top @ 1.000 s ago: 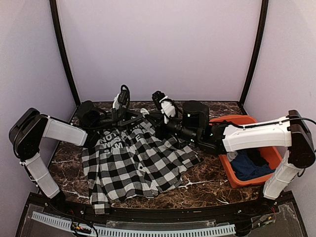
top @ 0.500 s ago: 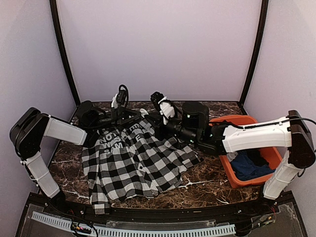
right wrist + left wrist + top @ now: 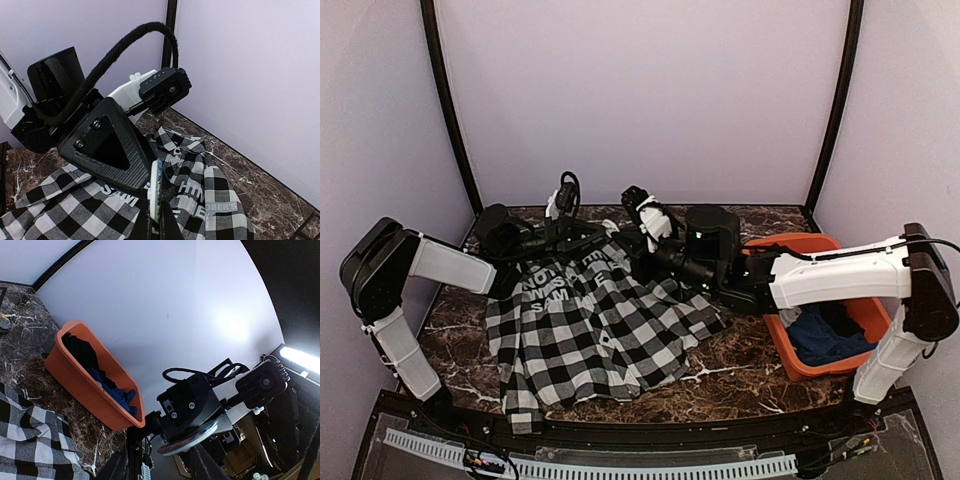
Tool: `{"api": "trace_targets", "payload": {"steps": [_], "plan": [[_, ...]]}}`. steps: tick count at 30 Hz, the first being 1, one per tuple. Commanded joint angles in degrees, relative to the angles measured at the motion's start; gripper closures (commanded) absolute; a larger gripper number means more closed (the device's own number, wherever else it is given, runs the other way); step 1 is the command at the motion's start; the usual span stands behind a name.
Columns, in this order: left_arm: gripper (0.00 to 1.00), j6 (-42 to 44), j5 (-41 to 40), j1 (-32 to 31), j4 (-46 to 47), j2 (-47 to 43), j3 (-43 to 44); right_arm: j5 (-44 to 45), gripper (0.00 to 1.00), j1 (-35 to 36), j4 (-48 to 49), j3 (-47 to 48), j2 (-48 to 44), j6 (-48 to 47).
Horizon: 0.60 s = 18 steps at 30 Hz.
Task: Pin the brooch onto the clothing
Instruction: Open the brooch.
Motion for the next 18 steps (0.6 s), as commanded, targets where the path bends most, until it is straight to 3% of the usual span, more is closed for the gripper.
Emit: {"api": "trace_targets", "payload": {"steps": [1,18], "plan": [[0.58,0.07,0.48,0.24,10.10,-0.48,-0.72,-0.02,1.00,1.20,0.87,2.16,0.77,-0.60],[0.57,0.42,0.76,0.24,11.01,-1.05,-0.98,-0.62,1.00,1.02,-0.03,2.50,1.78,1.10]]}}
